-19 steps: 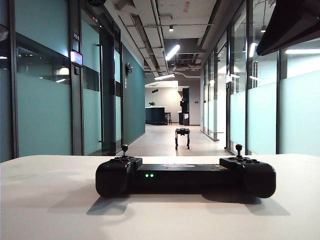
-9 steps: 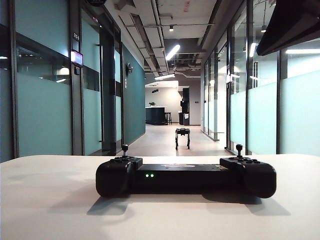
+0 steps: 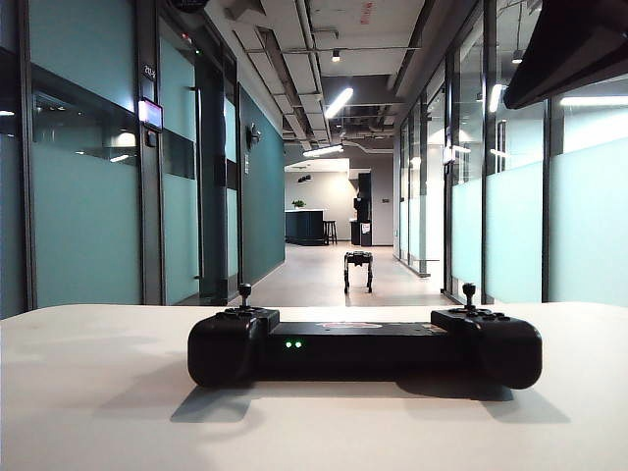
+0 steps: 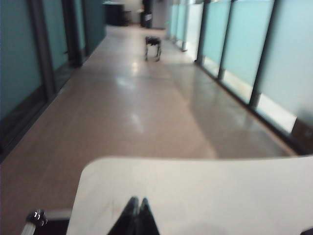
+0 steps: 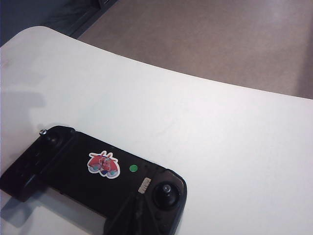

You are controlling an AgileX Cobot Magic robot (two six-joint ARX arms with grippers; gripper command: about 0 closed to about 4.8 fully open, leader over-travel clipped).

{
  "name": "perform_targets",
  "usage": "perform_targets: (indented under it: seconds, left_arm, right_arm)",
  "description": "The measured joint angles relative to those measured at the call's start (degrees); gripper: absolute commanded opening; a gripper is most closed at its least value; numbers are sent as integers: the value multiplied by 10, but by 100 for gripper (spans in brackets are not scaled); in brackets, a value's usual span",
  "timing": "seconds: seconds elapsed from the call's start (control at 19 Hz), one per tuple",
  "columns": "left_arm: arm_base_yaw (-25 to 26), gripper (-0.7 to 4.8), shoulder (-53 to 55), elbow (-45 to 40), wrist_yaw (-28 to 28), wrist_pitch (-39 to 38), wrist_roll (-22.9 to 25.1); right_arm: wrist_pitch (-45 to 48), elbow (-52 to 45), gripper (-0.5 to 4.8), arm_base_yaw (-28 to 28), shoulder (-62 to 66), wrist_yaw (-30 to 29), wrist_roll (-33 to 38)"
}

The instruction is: Push the left joystick on the remote control sitting on the white table forward to make the robot dog walk in a straight line until it approaches the door.

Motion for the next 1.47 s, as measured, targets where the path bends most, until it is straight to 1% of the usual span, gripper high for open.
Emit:
perform_targets:
  seconds: [0.16, 0.32, 0.47, 0.63, 1.26, 1.47]
  left_arm:
    - [4, -5, 0, -34, 0, 44, 0]
    - [4, -5, 0, -38, -9, 54, 10]
    - [4, -5, 0, -38, -37, 49, 24]
    - [4, -5, 0, -38, -38, 35, 25]
    - [4, -5, 0, -38, -38, 31, 26]
    - [17, -5, 0, -38, -39, 31, 26]
  right_arm:
    - [0, 0, -5, 0, 0, 0, 0]
    - [0, 0, -5, 0, 0, 0, 0]
    - [0, 0, -5, 0, 0, 0, 0]
    - [0, 0, -5, 0, 0, 0, 0]
    - [0, 0, -5, 0, 0, 0, -1]
    - [0, 0, -5, 0, 0, 0, -1]
